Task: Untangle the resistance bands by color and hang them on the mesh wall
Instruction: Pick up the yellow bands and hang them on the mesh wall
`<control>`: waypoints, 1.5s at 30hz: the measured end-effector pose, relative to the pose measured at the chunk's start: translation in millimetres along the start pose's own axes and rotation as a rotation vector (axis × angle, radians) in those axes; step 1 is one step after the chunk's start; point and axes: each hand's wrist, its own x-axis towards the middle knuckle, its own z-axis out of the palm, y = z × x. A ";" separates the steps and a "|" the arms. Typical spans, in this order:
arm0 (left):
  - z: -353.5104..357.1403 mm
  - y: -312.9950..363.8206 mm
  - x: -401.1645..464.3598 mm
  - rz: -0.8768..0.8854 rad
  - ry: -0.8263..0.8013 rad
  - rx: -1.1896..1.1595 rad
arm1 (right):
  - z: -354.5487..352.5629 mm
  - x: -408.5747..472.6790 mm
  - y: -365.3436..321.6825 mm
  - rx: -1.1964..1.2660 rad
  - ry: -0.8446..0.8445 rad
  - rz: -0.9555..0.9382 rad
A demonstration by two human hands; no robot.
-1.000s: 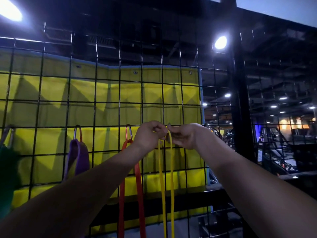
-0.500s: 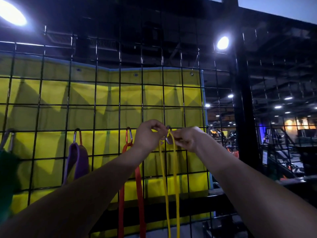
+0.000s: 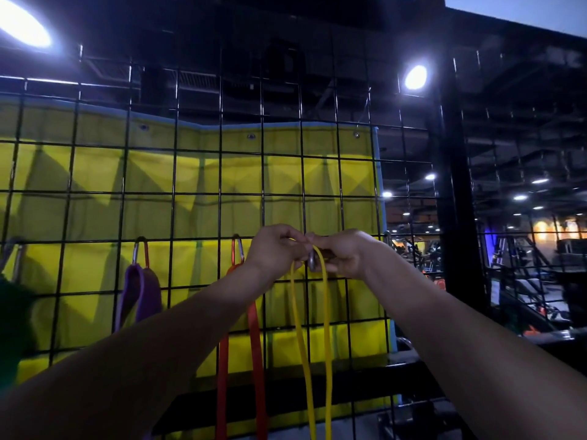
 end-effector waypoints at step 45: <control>-10.6 26.3 4.6 0.436 -0.273 0.976 | 7.5 -17.2 -2.2 -0.209 0.154 -0.140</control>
